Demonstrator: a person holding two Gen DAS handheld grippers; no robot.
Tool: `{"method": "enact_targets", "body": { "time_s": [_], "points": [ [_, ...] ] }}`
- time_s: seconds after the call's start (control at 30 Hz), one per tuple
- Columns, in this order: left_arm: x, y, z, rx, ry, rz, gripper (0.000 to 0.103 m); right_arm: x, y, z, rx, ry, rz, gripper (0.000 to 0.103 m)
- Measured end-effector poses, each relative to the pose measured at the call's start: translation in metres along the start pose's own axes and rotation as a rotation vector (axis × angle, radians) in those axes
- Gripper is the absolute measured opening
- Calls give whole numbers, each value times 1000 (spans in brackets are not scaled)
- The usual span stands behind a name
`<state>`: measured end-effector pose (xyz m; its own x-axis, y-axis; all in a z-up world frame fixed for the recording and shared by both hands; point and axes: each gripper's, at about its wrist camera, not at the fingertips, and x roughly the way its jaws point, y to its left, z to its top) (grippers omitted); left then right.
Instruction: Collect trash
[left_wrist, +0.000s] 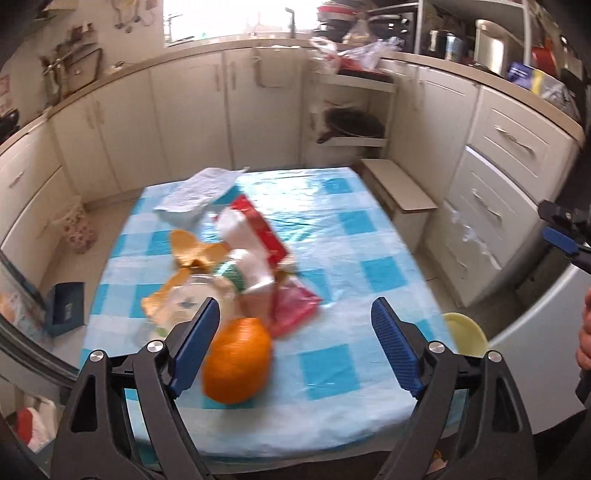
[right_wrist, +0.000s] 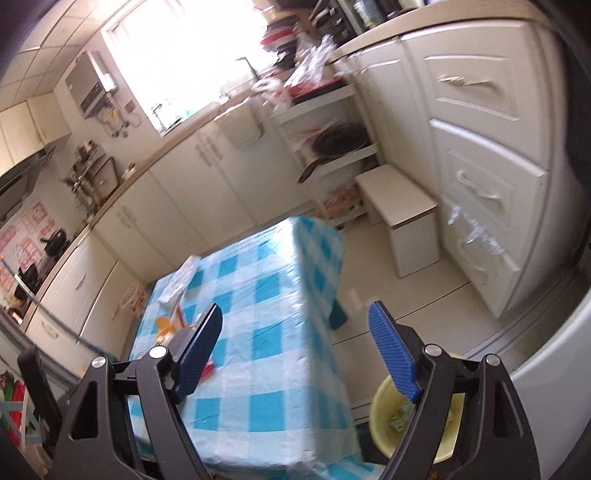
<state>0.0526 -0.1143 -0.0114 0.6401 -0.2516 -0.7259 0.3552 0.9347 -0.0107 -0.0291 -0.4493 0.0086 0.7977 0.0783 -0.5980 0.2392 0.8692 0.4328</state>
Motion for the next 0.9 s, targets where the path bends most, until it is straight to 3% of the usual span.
{"method": "enact_targets", "body": {
  "time_s": [0.1, 0.2, 0.37, 0.6, 0.67, 0.8, 0.9],
  "points": [
    [12, 45, 1, -3, 70, 43, 82, 25, 29, -8, -53, 59, 31, 78],
    [29, 62, 3, 35, 126, 47, 82, 53, 61, -13, -98, 114, 68, 78],
    [62, 57, 2, 115, 180, 70, 82, 109, 115, -15, -178, 171, 106, 78],
    [91, 70, -1, 136, 243, 84, 82, 192, 163, -20, -192, 281, 161, 78],
    [93, 75, -1, 113, 254, 56, 79, 213, 171, -21, -188, 301, 154, 78],
    [92, 89, 2, 46, 259, 21, 67, 250, 173, -25, -135, 357, 171, 69],
    [94, 88, 0, 61, 278, -2, 64, 267, 175, -30, -112, 406, 194, 45]
  ]
}}
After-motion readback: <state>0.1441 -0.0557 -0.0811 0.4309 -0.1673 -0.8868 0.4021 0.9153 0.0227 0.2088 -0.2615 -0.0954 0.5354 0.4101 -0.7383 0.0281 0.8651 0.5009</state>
